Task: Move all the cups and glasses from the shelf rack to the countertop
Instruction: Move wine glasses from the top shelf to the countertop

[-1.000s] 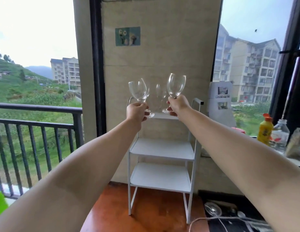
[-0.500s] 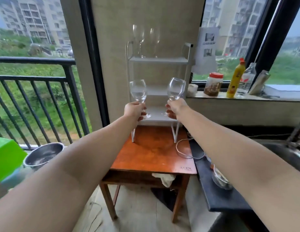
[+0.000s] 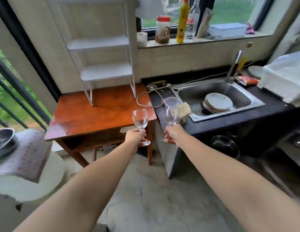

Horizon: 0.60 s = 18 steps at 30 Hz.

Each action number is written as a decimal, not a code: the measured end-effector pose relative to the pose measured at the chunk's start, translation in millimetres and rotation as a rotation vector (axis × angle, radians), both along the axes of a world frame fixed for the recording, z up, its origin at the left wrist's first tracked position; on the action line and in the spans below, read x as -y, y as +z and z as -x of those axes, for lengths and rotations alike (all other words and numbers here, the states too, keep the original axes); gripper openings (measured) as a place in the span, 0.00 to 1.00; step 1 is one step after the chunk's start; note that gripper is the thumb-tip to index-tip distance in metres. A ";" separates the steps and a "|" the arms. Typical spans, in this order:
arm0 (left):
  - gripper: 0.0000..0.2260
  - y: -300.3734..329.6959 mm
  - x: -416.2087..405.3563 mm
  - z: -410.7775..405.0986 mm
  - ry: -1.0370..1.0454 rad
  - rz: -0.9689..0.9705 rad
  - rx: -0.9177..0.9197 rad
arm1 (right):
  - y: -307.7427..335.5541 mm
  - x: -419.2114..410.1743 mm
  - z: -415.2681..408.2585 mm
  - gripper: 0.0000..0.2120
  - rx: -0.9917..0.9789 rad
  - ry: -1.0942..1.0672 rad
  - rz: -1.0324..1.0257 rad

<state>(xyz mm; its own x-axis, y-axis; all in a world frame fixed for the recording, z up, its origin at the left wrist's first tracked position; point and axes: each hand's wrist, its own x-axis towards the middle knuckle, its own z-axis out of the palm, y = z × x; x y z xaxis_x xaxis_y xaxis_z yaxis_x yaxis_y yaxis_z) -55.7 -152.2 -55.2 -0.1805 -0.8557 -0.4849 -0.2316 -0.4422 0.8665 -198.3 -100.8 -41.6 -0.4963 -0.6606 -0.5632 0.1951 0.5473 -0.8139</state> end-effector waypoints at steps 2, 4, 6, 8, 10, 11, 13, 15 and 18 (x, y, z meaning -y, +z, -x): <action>0.06 -14.8 -31.9 27.4 -0.077 -0.040 0.030 | -18.6 -41.9 23.0 0.04 0.024 -0.071 -0.034; 0.09 -28.7 -61.1 50.1 -0.138 -0.068 0.072 | -32.9 -82.2 41.6 0.04 0.040 -0.126 -0.069; 0.07 -40.4 -94.7 75.5 -0.187 -0.111 0.086 | -47.6 -125.0 61.7 0.06 0.060 -0.202 -0.095; 0.06 -51.5 -137.1 108.8 -0.247 -0.155 0.085 | -61.9 -176.5 86.1 0.09 0.078 -0.292 -0.120; 0.08 -60.9 -172.3 134.7 -0.297 -0.171 0.092 | -75.0 -218.6 104.6 0.09 0.079 -0.359 -0.167; 0.10 -64.9 -190.6 148.3 -0.330 -0.174 0.097 | -80.6 -239.7 114.6 0.09 0.085 -0.394 -0.189; 0.10 -71.8 -230.2 178.3 -0.404 -0.187 0.109 | -91.6 -284.8 135.4 0.12 0.095 -0.459 -0.217; 0.08 -76.2 -264.8 203.3 -0.466 -0.190 0.105 | -99.3 -321.9 151.6 0.11 0.109 -0.511 -0.229; 0.09 -79.4 -313.5 241.6 -0.591 -0.191 0.109 | -106.9 -375.2 174.3 0.09 0.128 -0.630 -0.205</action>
